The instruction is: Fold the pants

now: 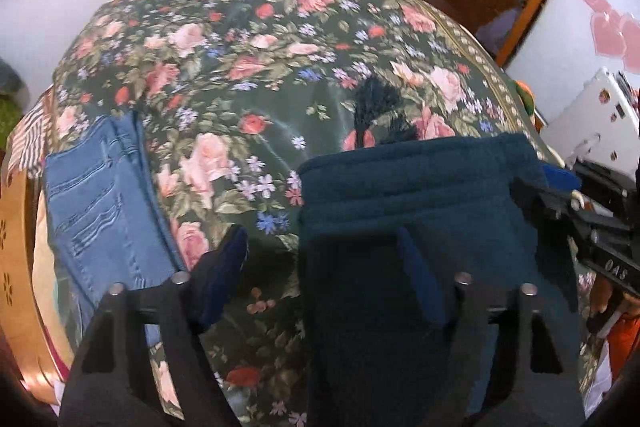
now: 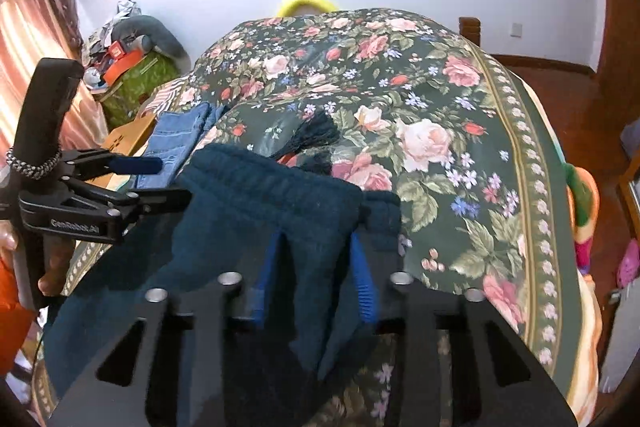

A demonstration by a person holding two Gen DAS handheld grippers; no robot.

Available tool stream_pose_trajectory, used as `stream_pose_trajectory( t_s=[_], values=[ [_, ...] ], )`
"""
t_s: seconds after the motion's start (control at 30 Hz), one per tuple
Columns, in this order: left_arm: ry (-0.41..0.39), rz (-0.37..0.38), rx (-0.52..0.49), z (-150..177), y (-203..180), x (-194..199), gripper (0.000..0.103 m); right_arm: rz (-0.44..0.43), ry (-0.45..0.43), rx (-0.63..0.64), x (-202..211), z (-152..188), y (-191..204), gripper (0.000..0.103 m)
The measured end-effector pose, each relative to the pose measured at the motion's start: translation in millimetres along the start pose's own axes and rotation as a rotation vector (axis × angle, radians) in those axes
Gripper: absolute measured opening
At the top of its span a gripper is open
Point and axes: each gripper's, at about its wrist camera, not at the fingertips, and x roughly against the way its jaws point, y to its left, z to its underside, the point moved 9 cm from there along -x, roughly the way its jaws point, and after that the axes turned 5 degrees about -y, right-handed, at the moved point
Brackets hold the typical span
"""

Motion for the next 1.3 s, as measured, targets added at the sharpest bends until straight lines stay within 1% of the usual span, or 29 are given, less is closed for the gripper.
stream_pose_trajectory(
  t_s=[0.03,0.07,0.1,0.17,0.23,0.3,0.37,0.43,0.5,0.57,0.63,0.7,0.73,0.77,0.8,0.87,0.9,0.93,0.97,1.03,1.1,1.17,1.3],
  values=[
    [-0.013,-0.007,-0.015,-3,-1,1,0.057,0.000,-0.016,0.011,1,-2,0,0.018],
    [-0.026,-0.016,-0.029,-6,-2,3,0.051,-0.003,-0.038,0.018,4,-5,2,0.016],
    [-0.045,-0.029,-0.044,-12,-3,5,0.049,-0.007,-0.062,0.022,9,-9,2,0.016],
    [-0.063,-0.050,-0.058,-19,-3,7,0.040,-0.001,-0.102,0.048,18,-20,4,0.015],
    [-0.073,-0.078,-0.080,-27,-4,5,0.033,0.013,-0.125,0.075,23,-30,4,0.015],
    [-0.070,-0.099,-0.086,-32,-3,-1,0.033,0.033,-0.126,0.084,22,-32,0,0.015],
    [-0.061,-0.108,-0.078,-33,-1,-9,0.033,0.061,-0.104,0.081,14,-26,-8,0.014],
    [-0.046,-0.080,-0.046,-31,-1,-15,0.033,0.079,-0.043,0.055,-2,-10,-20,0.014],
    [-0.046,-0.060,-0.025,-29,-3,-15,0.033,0.087,-0.007,0.020,-12,3,-30,0.015],
    [-0.065,-0.075,-0.026,-29,-4,-7,0.033,0.084,-0.008,0.003,-7,3,-31,0.017],
    [-0.084,-0.097,-0.039,-27,-6,6,0.034,0.098,-0.006,0.000,2,-1,-30,0.023],
    [-0.090,-0.086,-0.026,-24,-7,17,0.034,0.129,-0.007,0.008,16,-6,-27,0.027],
    [-0.097,-0.074,-0.013,-23,-7,25,0.036,0.132,-0.011,0.013,20,-7,-25,0.034],
    [-0.110,-0.066,-0.002,-21,-7,35,0.041,0.134,-0.020,0.020,31,-10,-21,0.043],
    [-0.120,-0.064,0.002,-20,-6,42,0.045,0.132,-0.033,0.022,39,-11,-18,0.047],
    [-0.164,-0.071,0.008,-17,-5,62,0.064,0.130,-0.061,0.025,56,-13,-10,0.053],
    [-0.186,-0.085,0.012,-14,-3,74,0.070,0.127,-0.070,0.028,63,-14,-6,0.054],
    [-0.191,-0.091,0.015,-10,-1,81,0.080,0.123,-0.075,0.030,67,-13,-3,0.057],
    [-0.189,-0.090,0.023,-5,0,88,0.084,0.116,-0.079,0.027,77,-11,3,0.062],
    [-0.174,-0.070,0.034,5,0,96,0.085,0.101,-0.078,0.011,85,-5,10,0.069],
    [-0.143,-0.051,0.046,19,1,100,0.085,0.083,-0.076,0.001,96,7,18,0.069],
    [-0.115,-0.040,0.055,33,0,98,0.085,0.077,-0.047,0.002,99,21,24,0.070],
    [-0.024,0.013,0.077,71,-6,79,0.085,0.057,-0.001,-0.023,96,48,31,0.070]
  ],
)
